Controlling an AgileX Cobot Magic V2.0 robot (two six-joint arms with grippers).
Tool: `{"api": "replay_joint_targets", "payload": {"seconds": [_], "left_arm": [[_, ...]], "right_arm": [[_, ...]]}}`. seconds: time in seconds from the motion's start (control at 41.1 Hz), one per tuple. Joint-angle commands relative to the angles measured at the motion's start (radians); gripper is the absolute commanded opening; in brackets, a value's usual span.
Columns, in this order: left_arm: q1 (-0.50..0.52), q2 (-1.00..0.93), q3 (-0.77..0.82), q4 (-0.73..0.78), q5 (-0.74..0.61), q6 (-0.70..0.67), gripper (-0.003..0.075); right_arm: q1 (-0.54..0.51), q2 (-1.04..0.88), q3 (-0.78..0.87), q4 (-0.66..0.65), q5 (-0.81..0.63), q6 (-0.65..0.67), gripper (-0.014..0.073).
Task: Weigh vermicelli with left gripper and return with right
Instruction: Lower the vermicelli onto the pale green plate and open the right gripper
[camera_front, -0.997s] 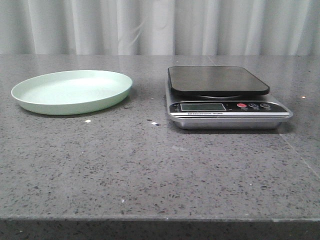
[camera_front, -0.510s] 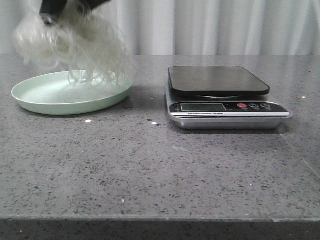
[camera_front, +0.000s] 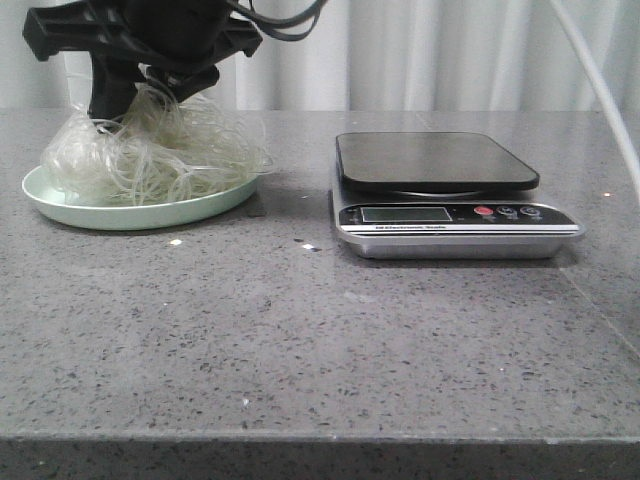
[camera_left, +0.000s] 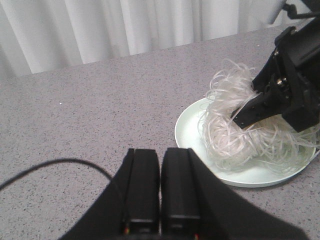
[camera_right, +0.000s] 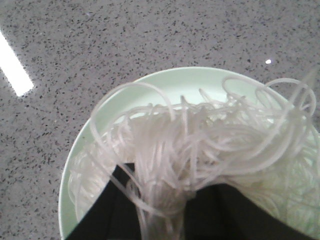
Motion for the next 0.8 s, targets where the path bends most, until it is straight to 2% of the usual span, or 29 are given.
{"api": "replay_joint_targets", "payload": {"seconds": [0.0, 0.292, 0.34, 0.583, 0.656, 0.778], "left_arm": [[0.0, 0.002, -0.027, -0.014, -0.068, -0.006, 0.0137], [0.0, 0.002, -0.027, -0.014, -0.068, -0.006, 0.0137], [0.0, 0.002, -0.027, -0.014, -0.068, -0.006, 0.0137], [0.0, 0.002, -0.027, -0.014, -0.068, -0.006, 0.0137], [0.0, 0.002, -0.027, -0.014, -0.068, -0.006, 0.0137], [0.0, 0.002, -0.027, -0.014, -0.068, -0.006, 0.0137]], "right_arm": [[-0.001, -0.052, -0.041, 0.013, -0.074, -0.009, 0.0151], [-0.001, -0.043, -0.041, 0.013, -0.075, -0.009, 0.0164], [-0.001, -0.043, -0.041, 0.013, -0.075, -0.009, 0.0192], [-0.001, -0.043, -0.041, 0.013, -0.073, -0.009, 0.0468], [-0.001, -0.046, -0.041, 0.013, -0.068, -0.009, 0.0502], [-0.002, -0.064, -0.041, 0.013, -0.057, -0.009, 0.0512]]}}
